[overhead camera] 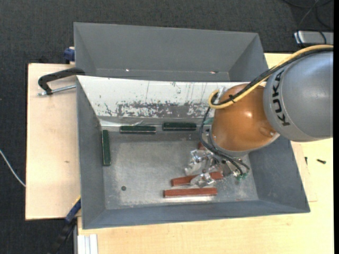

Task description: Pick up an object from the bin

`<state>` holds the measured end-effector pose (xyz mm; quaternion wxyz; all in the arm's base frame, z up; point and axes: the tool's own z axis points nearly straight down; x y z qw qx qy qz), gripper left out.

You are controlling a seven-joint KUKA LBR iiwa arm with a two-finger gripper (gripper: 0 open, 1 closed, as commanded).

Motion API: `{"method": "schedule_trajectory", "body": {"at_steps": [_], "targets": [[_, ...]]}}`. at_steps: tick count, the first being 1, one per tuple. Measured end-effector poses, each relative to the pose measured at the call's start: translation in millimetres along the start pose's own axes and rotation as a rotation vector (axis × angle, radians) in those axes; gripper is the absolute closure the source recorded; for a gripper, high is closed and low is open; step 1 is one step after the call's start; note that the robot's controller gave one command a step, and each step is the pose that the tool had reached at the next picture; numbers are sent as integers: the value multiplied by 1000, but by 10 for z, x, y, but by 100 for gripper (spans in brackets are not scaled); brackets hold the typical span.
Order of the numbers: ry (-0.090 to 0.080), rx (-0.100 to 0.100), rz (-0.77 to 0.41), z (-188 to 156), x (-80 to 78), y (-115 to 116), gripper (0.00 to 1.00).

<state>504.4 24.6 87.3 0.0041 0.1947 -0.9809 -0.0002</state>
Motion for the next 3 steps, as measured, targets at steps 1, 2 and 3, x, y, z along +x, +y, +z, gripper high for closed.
{"method": "schedule_trajectory", "body": {"at_steps": [1,2,3], "targets": [[-1,0,-3,-15,3,3,100],[-16,3,-25,-525,-29,-6,100],[-13,2,-81,-1691,100,-24,100]]}}
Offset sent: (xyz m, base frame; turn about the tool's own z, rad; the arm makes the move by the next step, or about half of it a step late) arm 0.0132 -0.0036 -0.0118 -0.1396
